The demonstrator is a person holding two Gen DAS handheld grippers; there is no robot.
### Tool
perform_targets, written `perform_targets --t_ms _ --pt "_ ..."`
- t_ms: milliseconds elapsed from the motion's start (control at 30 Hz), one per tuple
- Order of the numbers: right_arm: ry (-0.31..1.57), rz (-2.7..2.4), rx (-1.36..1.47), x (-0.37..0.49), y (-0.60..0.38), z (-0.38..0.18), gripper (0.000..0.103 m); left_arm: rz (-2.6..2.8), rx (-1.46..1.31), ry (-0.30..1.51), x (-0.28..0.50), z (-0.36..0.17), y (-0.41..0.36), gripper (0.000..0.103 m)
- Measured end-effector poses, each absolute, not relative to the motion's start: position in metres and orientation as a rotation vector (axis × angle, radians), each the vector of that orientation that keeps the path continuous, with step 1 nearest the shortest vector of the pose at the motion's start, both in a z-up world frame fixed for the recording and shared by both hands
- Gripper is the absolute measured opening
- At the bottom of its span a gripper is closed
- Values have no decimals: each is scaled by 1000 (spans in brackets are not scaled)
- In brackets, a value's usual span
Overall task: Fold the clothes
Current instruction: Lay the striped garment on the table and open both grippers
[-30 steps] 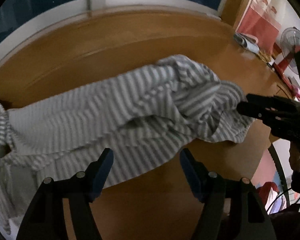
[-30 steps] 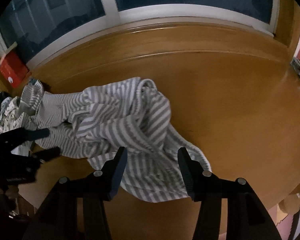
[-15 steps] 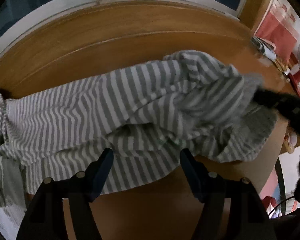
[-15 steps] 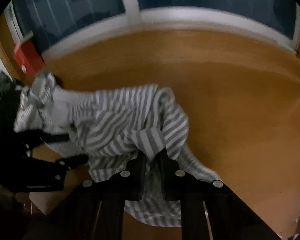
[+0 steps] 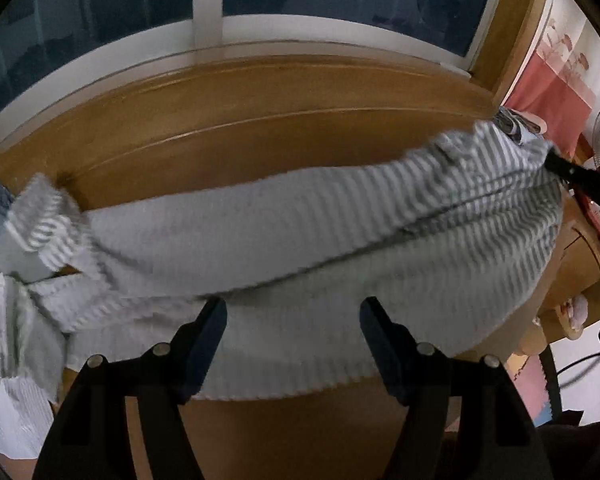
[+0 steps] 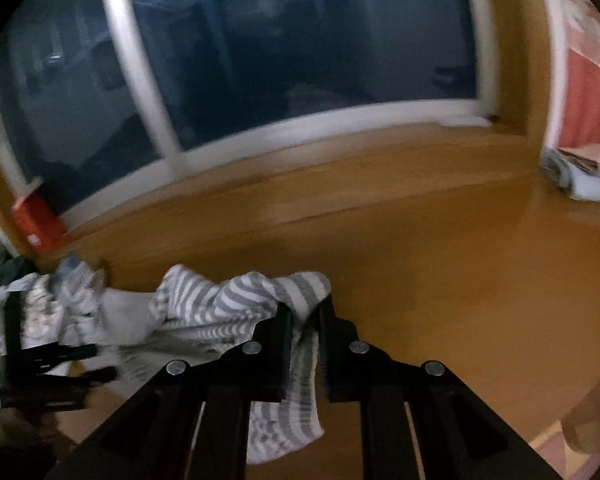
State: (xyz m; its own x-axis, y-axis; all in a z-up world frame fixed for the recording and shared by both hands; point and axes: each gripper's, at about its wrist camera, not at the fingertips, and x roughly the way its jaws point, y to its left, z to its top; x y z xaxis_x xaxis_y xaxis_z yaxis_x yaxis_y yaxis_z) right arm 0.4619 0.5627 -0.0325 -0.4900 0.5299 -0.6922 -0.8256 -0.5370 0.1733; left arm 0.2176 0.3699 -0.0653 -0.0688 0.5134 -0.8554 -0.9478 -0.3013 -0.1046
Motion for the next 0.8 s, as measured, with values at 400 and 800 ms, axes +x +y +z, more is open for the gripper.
perform_targets --t_ms 400,800 --pt "752 1878 -790 539 609 -88 47 1603 -1006 703 261 -71 406 67" --pt "634 2037 -1008 519 608 -130 52 1575 -904 823 350 -80 459 67"
